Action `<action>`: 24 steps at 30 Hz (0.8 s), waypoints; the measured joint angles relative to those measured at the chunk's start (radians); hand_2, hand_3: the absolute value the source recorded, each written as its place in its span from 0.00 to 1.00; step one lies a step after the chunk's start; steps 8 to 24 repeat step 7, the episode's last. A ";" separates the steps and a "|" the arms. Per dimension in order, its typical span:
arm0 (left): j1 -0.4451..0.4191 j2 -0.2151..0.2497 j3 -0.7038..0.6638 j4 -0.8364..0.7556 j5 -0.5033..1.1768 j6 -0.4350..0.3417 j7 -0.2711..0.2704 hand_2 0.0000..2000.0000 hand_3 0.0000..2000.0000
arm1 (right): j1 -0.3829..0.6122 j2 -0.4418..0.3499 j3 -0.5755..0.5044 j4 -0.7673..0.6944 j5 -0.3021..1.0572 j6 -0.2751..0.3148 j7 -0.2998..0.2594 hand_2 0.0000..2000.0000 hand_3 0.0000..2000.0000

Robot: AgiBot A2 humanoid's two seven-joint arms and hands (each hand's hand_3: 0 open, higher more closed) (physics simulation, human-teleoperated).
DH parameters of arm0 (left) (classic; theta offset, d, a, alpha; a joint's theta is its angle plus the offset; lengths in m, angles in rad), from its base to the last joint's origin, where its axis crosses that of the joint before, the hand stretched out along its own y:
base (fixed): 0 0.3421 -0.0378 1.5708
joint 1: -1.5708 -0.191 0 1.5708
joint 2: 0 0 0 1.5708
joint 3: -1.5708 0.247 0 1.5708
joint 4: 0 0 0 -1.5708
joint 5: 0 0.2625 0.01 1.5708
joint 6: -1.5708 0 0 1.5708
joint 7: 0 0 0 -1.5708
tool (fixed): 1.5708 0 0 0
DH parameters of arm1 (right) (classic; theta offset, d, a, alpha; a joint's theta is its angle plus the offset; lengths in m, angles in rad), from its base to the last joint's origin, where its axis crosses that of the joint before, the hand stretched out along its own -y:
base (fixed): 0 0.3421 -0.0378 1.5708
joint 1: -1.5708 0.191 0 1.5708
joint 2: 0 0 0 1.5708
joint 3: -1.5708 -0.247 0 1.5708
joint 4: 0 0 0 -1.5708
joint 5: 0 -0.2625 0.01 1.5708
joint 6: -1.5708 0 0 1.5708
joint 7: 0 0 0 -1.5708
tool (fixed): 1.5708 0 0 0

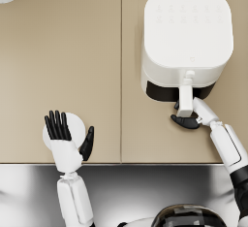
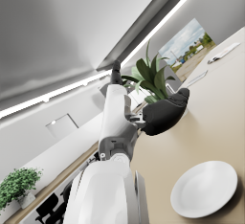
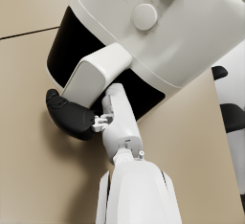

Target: Pick up the carrot and place it into the air fryer

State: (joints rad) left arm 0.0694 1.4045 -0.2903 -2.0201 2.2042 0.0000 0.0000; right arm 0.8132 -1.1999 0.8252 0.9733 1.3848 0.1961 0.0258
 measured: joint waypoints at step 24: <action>-0.005 0.002 0.001 -0.003 0.000 0.000 0.000 0.00 0.00 | 0.001 0.004 0.006 0.003 0.000 -0.002 0.002 1.00 1.00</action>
